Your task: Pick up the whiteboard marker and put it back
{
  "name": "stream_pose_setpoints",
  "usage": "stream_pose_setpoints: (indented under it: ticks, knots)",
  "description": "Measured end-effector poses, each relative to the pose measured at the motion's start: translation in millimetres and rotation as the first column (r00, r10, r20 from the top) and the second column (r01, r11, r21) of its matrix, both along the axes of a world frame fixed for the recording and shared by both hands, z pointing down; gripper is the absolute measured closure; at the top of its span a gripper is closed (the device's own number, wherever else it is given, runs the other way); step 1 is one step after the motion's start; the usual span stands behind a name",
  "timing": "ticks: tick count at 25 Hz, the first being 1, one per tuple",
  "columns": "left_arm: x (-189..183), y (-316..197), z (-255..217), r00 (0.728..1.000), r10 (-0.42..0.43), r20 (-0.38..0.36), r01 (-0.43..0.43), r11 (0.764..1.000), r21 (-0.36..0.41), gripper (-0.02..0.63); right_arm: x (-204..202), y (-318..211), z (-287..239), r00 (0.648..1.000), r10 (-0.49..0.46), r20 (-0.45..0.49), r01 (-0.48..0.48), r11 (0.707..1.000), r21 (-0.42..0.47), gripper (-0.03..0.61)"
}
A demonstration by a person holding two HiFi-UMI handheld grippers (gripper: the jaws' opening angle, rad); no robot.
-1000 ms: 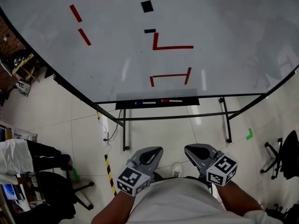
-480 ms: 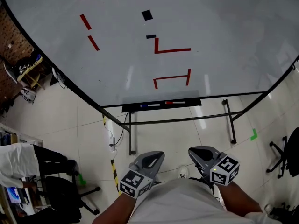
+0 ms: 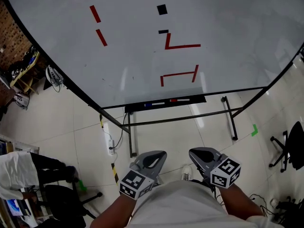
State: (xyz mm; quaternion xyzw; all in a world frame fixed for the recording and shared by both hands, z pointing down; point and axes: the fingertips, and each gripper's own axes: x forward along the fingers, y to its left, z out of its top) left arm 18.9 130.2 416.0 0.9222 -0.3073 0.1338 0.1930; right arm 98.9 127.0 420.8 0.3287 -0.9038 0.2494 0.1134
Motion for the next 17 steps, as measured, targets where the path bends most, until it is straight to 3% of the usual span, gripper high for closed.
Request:
stream_pose_setpoints:
  ticks: [17]
  knots:
    - [-10.7,10.4,-0.6,1.0,0.011,-0.008,-0.011,1.0,0.012,0.597,-16.0,9.5,-3.1,0.999,-0.03,-0.031,0.03,1.0,0.003,0.578]
